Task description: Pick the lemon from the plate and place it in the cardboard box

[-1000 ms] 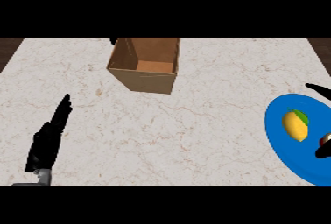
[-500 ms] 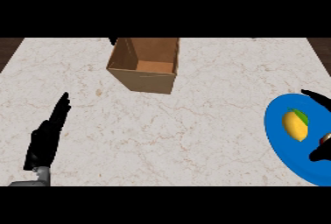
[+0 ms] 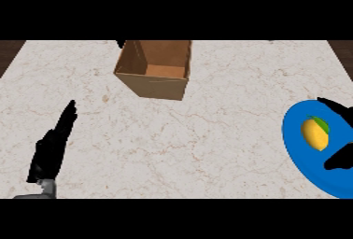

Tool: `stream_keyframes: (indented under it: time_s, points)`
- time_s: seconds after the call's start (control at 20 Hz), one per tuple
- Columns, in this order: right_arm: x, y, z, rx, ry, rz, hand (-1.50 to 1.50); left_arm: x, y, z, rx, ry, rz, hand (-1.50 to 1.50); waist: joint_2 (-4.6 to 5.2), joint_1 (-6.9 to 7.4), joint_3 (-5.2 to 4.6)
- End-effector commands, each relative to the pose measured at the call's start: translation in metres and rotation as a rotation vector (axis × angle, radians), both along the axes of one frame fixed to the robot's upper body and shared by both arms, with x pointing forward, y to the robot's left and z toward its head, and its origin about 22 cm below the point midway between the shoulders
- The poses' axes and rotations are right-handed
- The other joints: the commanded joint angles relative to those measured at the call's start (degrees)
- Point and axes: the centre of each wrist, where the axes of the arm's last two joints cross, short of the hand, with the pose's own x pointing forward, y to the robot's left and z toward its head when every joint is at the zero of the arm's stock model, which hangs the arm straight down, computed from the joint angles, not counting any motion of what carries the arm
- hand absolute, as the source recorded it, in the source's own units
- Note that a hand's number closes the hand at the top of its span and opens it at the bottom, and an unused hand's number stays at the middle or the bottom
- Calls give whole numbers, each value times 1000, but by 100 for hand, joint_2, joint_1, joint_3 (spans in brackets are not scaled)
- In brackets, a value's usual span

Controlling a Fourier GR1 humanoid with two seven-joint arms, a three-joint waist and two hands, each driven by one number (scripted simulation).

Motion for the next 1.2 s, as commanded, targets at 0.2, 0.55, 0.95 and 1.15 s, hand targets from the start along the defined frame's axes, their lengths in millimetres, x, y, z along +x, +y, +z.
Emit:
stream_keyframes:
  time_s: [0.2, 0.55, 0.95, 1.15]
  points:
    - [4, 11, -1, 2, -4, -1, -150, 13, 2, 18, 13, -8, -3, 0, -1, -8, 0]
    - [6, 10, -11, -15, 24, 10, -150, 4, -21, 2, 4, 2, 4, 0, -1, -6, 0]
    - [0, 11, -63, 15, 49, 34, 150, 6, 2, 12, 12, -4, 2, 0, 3, 3, 2]
    - [2, 4, -46, -118, -152, 9, 150, 1, -3, -2, -7, 3, 3, 0, 8, 9, 3]
